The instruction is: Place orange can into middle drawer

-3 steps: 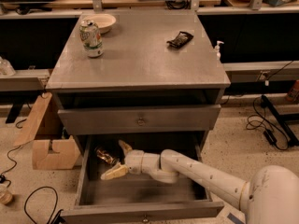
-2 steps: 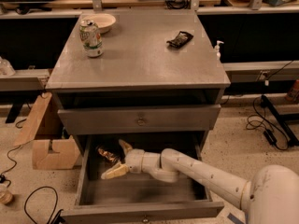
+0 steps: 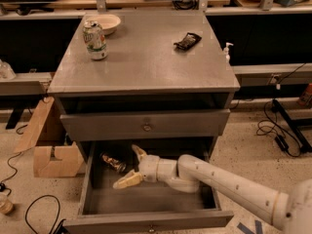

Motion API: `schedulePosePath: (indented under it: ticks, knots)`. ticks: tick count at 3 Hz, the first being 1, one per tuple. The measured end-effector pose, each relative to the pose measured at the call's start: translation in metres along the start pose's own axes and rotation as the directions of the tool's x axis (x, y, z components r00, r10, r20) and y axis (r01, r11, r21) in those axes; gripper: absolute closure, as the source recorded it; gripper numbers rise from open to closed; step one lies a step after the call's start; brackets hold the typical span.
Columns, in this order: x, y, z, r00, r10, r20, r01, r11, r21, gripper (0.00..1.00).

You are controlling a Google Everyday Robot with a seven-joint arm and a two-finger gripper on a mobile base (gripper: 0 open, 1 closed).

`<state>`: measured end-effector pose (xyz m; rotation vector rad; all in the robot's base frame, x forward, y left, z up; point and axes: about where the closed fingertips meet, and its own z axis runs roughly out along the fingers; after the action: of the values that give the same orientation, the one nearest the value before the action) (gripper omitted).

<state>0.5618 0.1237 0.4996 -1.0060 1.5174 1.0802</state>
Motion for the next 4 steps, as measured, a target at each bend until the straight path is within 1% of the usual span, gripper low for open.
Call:
schedulePosePath:
  ticks: [1, 2, 3, 4]
  knots:
    - [-0.005, 0.032, -0.050, 0.996, 0.005, -0.091, -0.004, 0.9999, 0.013, 0.00]
    - [-0.021, 0.053, -0.089, 0.978, 0.029, -0.207, -0.031, 0.9995, -0.008, 0.00]
    - [-0.058, 0.045, -0.117, 0.969, 0.016, -0.245, 0.000, 0.9979, 0.065, 0.00]
    - [-0.058, 0.045, -0.117, 0.969, 0.015, -0.246, 0.001, 0.9980, 0.063, 0.00]
